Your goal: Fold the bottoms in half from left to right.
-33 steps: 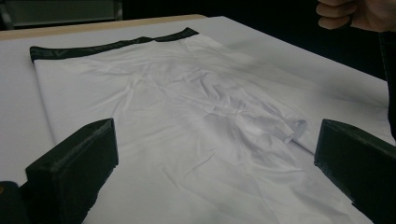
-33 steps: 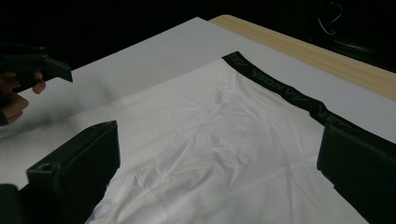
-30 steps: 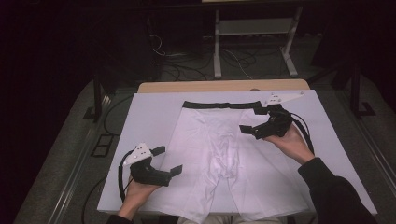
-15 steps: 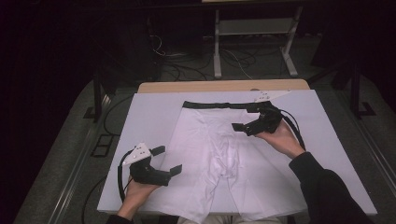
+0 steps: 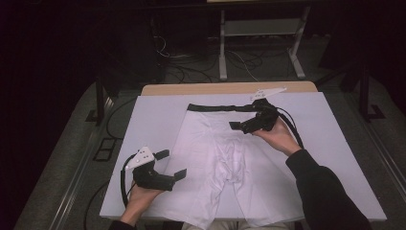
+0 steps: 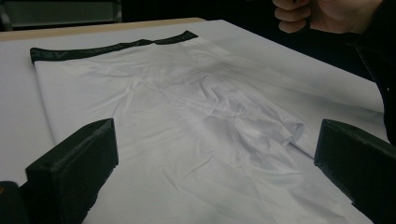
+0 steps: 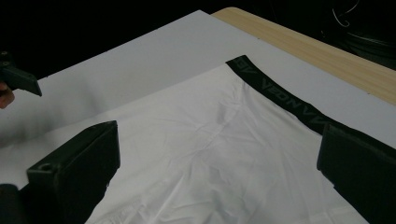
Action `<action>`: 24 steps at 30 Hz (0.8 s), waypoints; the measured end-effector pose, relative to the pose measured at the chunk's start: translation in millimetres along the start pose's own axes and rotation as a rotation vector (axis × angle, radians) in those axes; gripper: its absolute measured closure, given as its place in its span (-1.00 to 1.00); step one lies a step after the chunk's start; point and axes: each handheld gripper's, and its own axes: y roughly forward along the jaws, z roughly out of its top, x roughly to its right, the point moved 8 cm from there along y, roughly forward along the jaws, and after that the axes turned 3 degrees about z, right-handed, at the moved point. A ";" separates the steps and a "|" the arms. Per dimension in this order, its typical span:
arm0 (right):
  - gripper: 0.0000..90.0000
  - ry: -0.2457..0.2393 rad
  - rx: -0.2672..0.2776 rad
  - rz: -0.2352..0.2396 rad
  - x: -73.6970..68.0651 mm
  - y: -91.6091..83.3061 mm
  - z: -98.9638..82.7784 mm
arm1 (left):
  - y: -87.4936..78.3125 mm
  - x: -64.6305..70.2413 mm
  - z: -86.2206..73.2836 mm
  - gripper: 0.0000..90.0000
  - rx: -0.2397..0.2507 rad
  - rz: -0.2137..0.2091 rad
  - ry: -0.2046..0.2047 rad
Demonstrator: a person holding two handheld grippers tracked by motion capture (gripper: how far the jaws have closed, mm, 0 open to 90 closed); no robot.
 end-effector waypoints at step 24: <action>-1.00 0.020 -0.013 -0.015 9.2 35.0 25.2 | 0.2 1.7 0.8 -1.00 0.006 -0.010 0.000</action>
